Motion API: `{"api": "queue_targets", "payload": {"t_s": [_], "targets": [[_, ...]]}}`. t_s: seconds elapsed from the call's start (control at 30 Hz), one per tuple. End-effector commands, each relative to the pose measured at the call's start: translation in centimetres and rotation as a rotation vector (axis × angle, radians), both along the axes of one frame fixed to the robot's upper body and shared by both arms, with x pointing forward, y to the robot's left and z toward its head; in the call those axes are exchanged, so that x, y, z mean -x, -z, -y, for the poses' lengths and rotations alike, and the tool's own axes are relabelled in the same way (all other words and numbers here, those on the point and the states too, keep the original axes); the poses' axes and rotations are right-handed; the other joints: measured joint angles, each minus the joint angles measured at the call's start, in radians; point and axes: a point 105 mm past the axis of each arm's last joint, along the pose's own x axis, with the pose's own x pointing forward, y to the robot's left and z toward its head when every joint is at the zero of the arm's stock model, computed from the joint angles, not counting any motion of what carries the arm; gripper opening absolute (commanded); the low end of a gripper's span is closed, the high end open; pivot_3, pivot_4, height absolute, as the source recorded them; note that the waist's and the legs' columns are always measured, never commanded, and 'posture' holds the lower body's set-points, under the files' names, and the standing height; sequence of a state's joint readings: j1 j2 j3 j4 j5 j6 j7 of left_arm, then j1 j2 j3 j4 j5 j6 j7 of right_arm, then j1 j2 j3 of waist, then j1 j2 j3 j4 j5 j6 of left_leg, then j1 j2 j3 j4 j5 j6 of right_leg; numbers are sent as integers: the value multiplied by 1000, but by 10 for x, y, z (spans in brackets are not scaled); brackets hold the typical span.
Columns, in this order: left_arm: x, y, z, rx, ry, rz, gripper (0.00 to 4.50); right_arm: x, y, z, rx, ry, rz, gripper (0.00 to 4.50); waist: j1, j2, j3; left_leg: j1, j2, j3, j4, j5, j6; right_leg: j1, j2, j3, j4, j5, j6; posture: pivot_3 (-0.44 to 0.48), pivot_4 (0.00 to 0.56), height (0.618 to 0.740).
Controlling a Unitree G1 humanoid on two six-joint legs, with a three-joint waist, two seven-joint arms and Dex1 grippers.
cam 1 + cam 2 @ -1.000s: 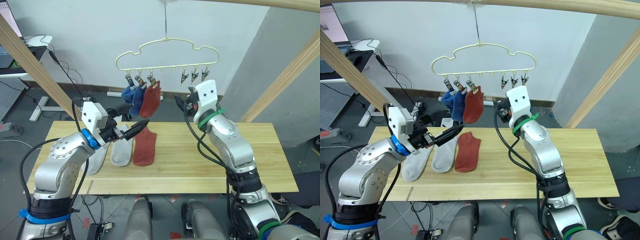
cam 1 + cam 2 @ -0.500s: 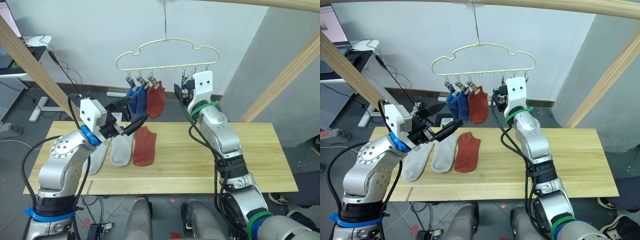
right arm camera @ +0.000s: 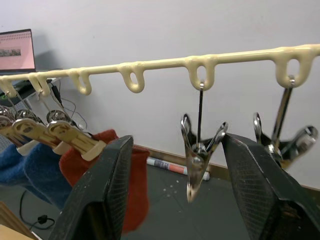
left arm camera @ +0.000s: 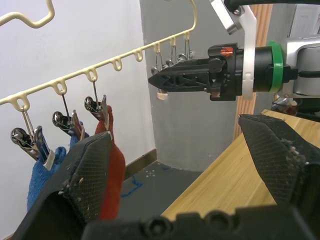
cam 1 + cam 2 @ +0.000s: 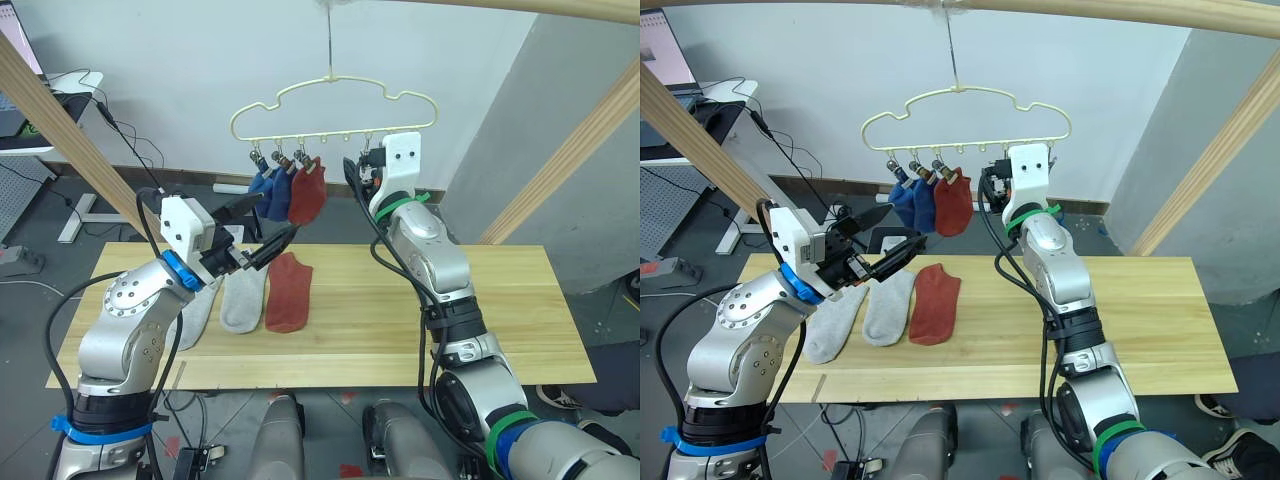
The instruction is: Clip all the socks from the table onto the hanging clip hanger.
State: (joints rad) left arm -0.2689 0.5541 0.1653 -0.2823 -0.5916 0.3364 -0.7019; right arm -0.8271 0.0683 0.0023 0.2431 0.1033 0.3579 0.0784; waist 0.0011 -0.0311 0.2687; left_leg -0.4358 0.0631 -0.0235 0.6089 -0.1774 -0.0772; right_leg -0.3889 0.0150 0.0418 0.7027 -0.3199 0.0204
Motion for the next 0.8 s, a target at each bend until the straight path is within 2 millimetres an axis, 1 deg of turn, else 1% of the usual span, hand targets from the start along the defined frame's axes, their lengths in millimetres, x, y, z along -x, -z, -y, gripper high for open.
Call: {"api": "queue_targets", "payload": {"t_s": [0.03, 0.27, 0.8], "targets": [[5, -17, 0, 18, -4, 65, 4500, 2, -22, -3, -56, -12, 62, 2910, 0, 0, 0, 0, 0, 0, 0, 0, 0, 0, 0, 0, 0, 0, 0, 129, 223, 740], [8, -24, 4, 40, 12, 81, 4500, 1, -25, -7, -69, -26, 69, 2910, 1, 0, 0, 0, 0, 0, 0, 0, 0, 0, 0, 0, 0, 0, 0, 131, 223, 740], [8, -23, 5, 41, 5, 73, 4500, -2, -27, -6, -127, -26, 47, 2910, 2, 0, 0, 0, 0, 0, 0, 0, 0, 0, 0, 0, 0, 0, 0, 133, 228, 740]]}}
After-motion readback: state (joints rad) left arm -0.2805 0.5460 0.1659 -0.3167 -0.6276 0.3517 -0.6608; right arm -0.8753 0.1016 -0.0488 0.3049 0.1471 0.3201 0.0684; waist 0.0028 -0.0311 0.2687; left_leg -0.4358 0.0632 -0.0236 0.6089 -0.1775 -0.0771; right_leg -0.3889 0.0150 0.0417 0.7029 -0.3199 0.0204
